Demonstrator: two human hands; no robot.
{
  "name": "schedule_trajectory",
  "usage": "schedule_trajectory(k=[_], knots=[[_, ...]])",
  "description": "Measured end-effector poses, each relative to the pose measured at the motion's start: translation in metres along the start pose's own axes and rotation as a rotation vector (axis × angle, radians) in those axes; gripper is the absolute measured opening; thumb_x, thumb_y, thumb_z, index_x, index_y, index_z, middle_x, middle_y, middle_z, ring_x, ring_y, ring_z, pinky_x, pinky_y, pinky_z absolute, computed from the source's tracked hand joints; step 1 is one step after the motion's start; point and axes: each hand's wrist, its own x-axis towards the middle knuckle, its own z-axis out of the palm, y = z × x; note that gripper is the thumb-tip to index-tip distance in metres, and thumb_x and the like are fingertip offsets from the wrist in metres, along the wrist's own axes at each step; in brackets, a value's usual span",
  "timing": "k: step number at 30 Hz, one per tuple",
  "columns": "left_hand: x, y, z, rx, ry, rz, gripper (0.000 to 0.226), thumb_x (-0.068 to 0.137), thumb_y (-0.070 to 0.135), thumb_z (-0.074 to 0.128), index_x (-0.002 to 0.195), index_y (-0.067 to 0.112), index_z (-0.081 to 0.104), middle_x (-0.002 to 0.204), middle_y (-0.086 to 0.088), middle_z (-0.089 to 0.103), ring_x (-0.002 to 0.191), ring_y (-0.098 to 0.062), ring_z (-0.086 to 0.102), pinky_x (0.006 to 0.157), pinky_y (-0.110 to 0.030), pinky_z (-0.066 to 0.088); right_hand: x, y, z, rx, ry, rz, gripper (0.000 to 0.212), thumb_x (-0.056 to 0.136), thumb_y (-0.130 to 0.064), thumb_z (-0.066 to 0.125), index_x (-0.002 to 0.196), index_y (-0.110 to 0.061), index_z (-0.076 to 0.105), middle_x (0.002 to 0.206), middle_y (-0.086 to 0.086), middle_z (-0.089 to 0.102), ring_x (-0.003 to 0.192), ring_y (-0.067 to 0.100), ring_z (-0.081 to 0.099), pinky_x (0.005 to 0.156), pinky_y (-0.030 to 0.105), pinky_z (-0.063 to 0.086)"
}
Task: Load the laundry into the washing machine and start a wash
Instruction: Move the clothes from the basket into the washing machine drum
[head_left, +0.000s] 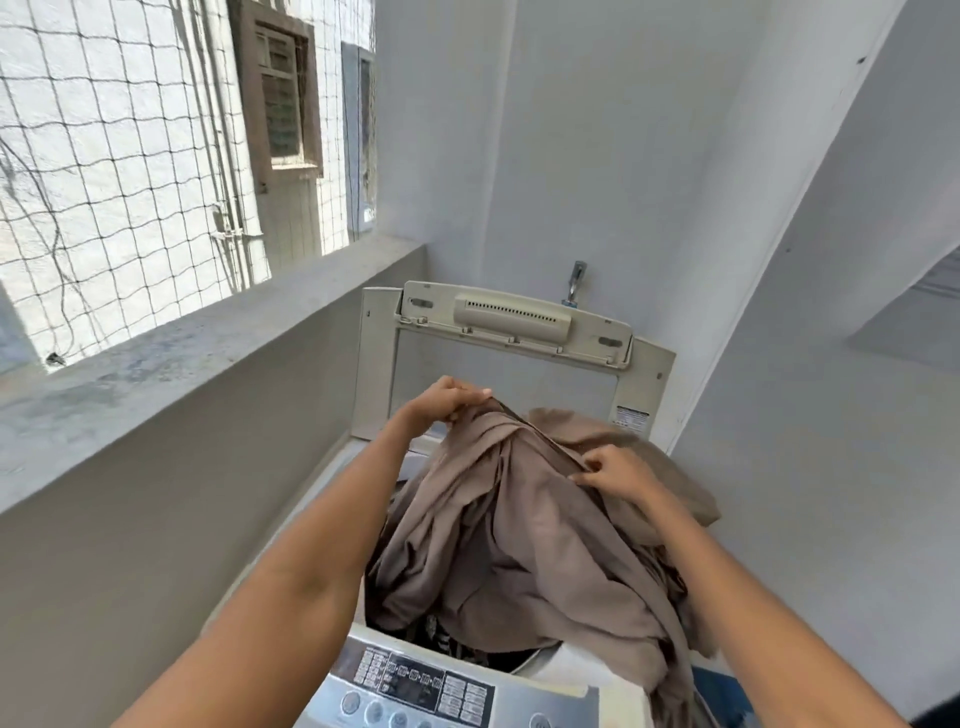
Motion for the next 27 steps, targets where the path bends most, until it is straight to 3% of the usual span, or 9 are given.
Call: schedule_trajectory(k=[5, 8, 10, 13, 15, 18, 22, 25, 27], knots=[[-0.002, 0.018, -0.021, -0.228, 0.246, 0.082, 0.042, 0.094, 0.026, 0.058, 0.053, 0.023, 0.049, 0.046, 0.009, 0.035, 0.042, -0.004, 0.03, 0.049, -0.023, 0.023, -0.009, 0.027, 0.008, 0.041, 0.102, 0.143, 0.025, 0.095, -0.032, 0.053, 0.094, -0.014, 0.071, 0.1, 0.009, 0.07, 0.096, 0.027, 0.063, 0.072, 0.028, 0.04], [-0.003, 0.019, -0.031, -0.148, 0.307, 0.041, 0.038, 0.093, 0.029, 0.058, 0.057, 0.024, 0.049, 0.054, 0.004, 0.036, 0.048, -0.007, 0.034, 0.049, -0.021, 0.028, -0.003, 0.003, -0.012, 0.239, 0.326, 0.231, 0.024, 0.096, -0.024, 0.043, 0.093, -0.014, 0.065, 0.092, 0.013, 0.068, 0.076, 0.031, 0.067, 0.069, 0.03, 0.047], [-0.006, 0.016, -0.033, -0.005, 0.253, -0.014, 0.034, 0.094, 0.029, 0.057, 0.062, 0.021, 0.049, 0.059, 0.002, 0.039, 0.055, -0.01, 0.038, 0.05, -0.021, 0.032, 0.006, -0.026, -0.035, 0.49, 0.455, 0.202, 0.023, 0.097, -0.018, 0.04, 0.088, -0.01, 0.06, 0.083, 0.011, 0.063, 0.058, 0.024, 0.064, 0.054, 0.029, 0.05], [-0.009, 0.015, -0.02, 0.167, 0.103, -0.018, 0.015, 0.09, 0.031, 0.064, 0.088, 0.019, 0.056, 0.074, 0.002, 0.049, 0.068, -0.011, 0.048, 0.057, -0.021, 0.038, 0.015, -0.073, -0.073, 0.757, 0.456, 0.041, 0.023, 0.098, -0.011, 0.039, 0.08, -0.008, 0.053, 0.077, 0.011, 0.055, 0.068, 0.023, 0.06, 0.049, 0.026, 0.056], [-0.008, 0.022, -0.006, 0.153, 0.003, -0.001, 0.042, 0.086, 0.032, 0.068, 0.122, 0.023, 0.048, 0.096, 0.004, 0.053, 0.086, -0.011, 0.054, 0.069, -0.023, 0.044, 0.02, -0.103, -0.092, 0.882, 0.422, -0.061, 0.026, 0.099, -0.009, 0.039, 0.076, -0.012, 0.052, 0.075, 0.009, 0.057, 0.067, 0.02, 0.061, 0.054, 0.026, 0.056], [-0.002, 0.037, 0.018, 0.087, -0.091, 0.073, 0.046, 0.087, 0.029, 0.068, 0.128, 0.022, 0.049, 0.103, 0.005, 0.06, 0.093, -0.01, 0.059, 0.069, -0.019, 0.049, 0.025, -0.139, -0.111, 0.993, 0.367, -0.234, 0.028, 0.098, -0.008, 0.042, 0.075, -0.016, 0.054, 0.072, 0.004, 0.059, 0.057, 0.008, 0.061, 0.053, 0.02, 0.051], [0.008, 0.044, 0.029, -0.188, 0.256, 0.137, 0.014, 0.094, 0.011, 0.055, 0.103, 0.003, 0.064, 0.095, -0.006, 0.063, 0.09, -0.015, 0.058, 0.074, -0.02, 0.049, 0.029, -0.141, -0.101, 0.963, 0.36, -0.307, 0.006, 0.093, -0.013, 0.058, 0.098, -0.015, 0.057, 0.101, 0.009, 0.064, 0.082, 0.009, 0.063, 0.07, 0.018, 0.053], [0.008, 0.048, 0.026, -0.437, 0.351, 0.157, 0.024, 0.095, 0.001, 0.046, 0.081, 0.013, 0.061, 0.079, -0.001, 0.061, 0.069, -0.003, 0.059, 0.061, -0.012, 0.049, 0.027, -0.104, -0.068, 0.638, 0.284, -0.263, 0.053, 0.079, -0.025, 0.077, 0.123, -0.013, 0.05, 0.122, 0.004, 0.056, 0.11, 0.016, 0.056, 0.088, 0.021, 0.043], [0.01, 0.051, 0.02, -0.562, 0.374, 0.141, 0.029, 0.095, -0.001, 0.042, 0.08, 0.015, 0.06, 0.079, -0.002, 0.061, 0.07, -0.007, 0.058, 0.065, -0.018, 0.051, 0.023, -0.078, -0.041, 0.353, 0.077, -0.226, 0.061, 0.077, -0.033, 0.078, 0.126, -0.011, 0.047, 0.121, 0.001, 0.054, 0.116, 0.02, 0.053, 0.078, 0.015, 0.036]])
